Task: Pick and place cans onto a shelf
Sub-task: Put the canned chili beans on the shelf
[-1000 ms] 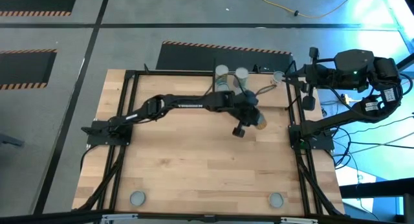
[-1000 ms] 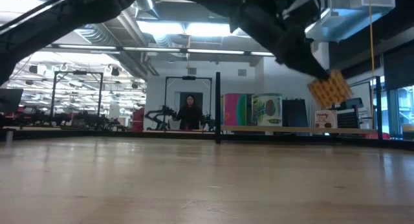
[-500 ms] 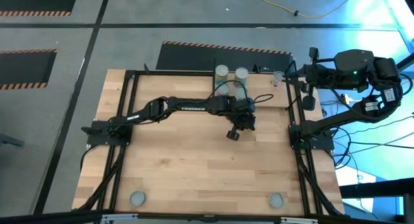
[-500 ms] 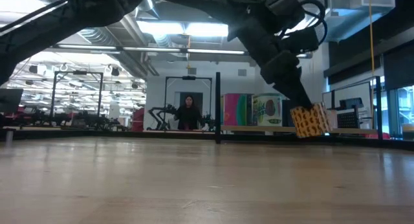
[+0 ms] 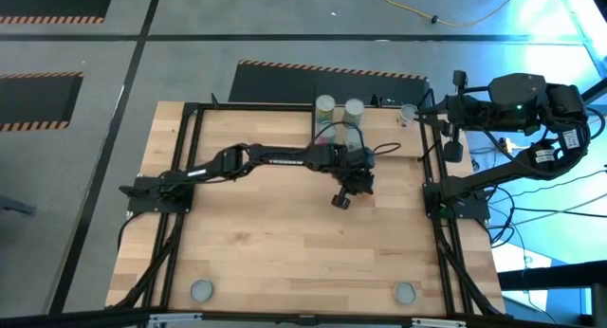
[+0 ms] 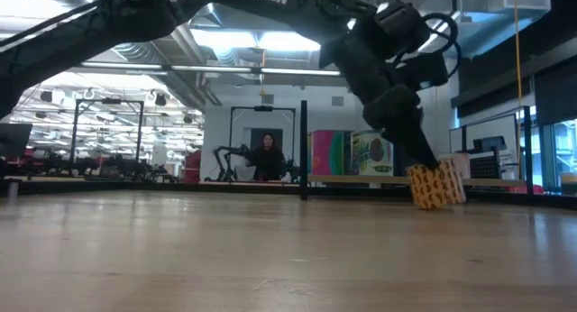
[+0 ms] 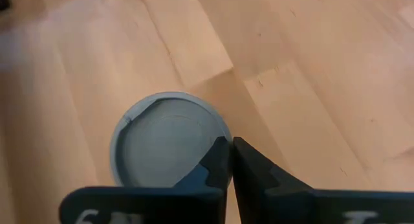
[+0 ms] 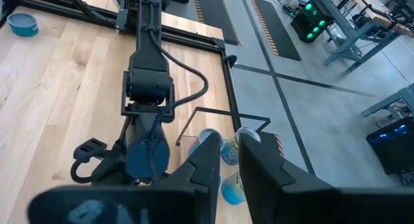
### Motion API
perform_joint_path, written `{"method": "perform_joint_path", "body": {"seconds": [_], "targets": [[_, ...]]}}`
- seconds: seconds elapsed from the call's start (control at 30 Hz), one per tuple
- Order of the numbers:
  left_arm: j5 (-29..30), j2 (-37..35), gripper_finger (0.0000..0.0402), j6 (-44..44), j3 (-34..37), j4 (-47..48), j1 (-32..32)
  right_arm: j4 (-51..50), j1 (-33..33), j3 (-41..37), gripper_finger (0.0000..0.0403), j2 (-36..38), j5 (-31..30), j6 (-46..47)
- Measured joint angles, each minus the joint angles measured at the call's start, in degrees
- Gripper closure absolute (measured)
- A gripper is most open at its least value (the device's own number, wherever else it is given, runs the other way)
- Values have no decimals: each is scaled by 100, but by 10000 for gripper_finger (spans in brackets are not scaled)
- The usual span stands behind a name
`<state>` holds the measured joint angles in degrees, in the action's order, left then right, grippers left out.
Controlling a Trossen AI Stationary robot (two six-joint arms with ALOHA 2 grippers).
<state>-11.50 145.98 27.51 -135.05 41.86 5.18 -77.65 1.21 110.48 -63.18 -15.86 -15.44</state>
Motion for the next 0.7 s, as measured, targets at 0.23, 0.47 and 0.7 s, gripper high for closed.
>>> {"method": "perform_joint_path", "body": {"seconds": [0.23,0.47,0.7], "targets": [[368,1,382,7,7,-34,-86,-9,0,0,342,0,0,1],[314,1,364,-141,7,-127,-86,-38,0,0,342,0,0,0],[668,-123,355,-152,5,-179,-135,-74,0,0,342,0,0,10]]}}
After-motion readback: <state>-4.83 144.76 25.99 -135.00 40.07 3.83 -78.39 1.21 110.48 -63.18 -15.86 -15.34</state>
